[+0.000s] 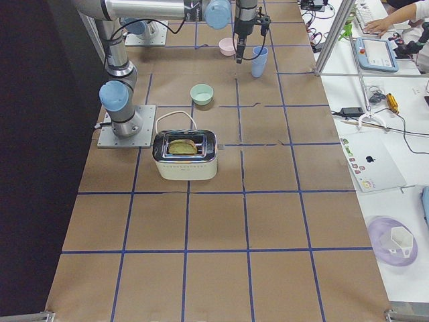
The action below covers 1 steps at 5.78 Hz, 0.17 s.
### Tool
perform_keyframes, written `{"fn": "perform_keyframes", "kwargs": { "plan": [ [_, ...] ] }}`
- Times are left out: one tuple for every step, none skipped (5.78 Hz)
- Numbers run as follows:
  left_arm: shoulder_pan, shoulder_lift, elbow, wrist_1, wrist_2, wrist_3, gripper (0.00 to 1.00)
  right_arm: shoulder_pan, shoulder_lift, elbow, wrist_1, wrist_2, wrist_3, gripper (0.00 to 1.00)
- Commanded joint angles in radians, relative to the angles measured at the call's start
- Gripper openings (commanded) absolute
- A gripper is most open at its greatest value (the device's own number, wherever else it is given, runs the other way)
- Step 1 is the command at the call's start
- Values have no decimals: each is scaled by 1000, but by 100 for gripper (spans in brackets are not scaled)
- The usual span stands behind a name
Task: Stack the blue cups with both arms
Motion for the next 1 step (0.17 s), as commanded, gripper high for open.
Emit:
{"fn": "perform_keyframes", "kwargs": {
  "plan": [
    [1, 0, 0, 0, 0, 0, 98, -2, -11, 15, -8, -3, -2, 100]
  ]
}}
